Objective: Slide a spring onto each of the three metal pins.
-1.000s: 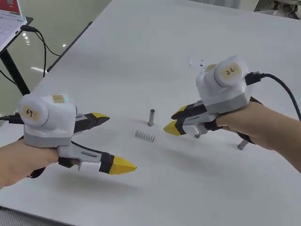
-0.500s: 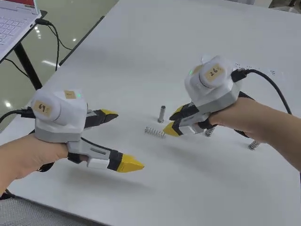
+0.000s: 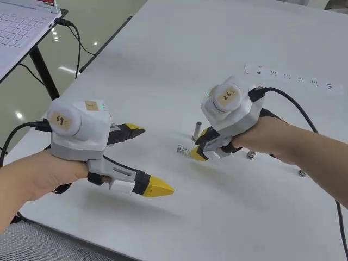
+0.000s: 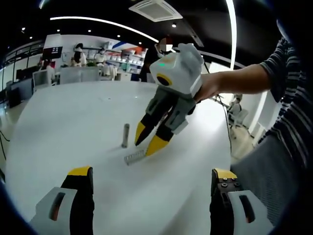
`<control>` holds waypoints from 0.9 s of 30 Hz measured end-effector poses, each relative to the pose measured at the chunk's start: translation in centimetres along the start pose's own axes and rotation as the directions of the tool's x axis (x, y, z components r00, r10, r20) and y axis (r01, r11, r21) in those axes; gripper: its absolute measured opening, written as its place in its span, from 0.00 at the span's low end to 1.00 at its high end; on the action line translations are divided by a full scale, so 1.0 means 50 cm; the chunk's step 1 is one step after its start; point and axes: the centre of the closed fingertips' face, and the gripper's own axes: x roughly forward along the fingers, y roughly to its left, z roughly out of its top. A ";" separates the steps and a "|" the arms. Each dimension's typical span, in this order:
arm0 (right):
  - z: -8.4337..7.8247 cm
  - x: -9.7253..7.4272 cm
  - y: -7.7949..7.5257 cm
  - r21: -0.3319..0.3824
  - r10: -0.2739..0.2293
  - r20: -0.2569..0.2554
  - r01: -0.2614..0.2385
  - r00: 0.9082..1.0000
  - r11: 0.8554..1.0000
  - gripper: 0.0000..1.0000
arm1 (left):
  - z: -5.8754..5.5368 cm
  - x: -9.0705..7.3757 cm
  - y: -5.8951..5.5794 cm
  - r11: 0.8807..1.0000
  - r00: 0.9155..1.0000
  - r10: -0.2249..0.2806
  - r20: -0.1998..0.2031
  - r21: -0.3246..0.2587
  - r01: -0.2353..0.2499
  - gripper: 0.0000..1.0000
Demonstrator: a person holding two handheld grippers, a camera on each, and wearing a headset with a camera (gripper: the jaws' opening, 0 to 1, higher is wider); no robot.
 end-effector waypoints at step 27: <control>-0.008 0.012 0.014 -0.045 0.031 -0.003 -0.031 1.000 0.998 0.08 | 0.002 -0.002 0.003 1.000 1.000 -0.002 -0.001 -0.006 0.002 0.98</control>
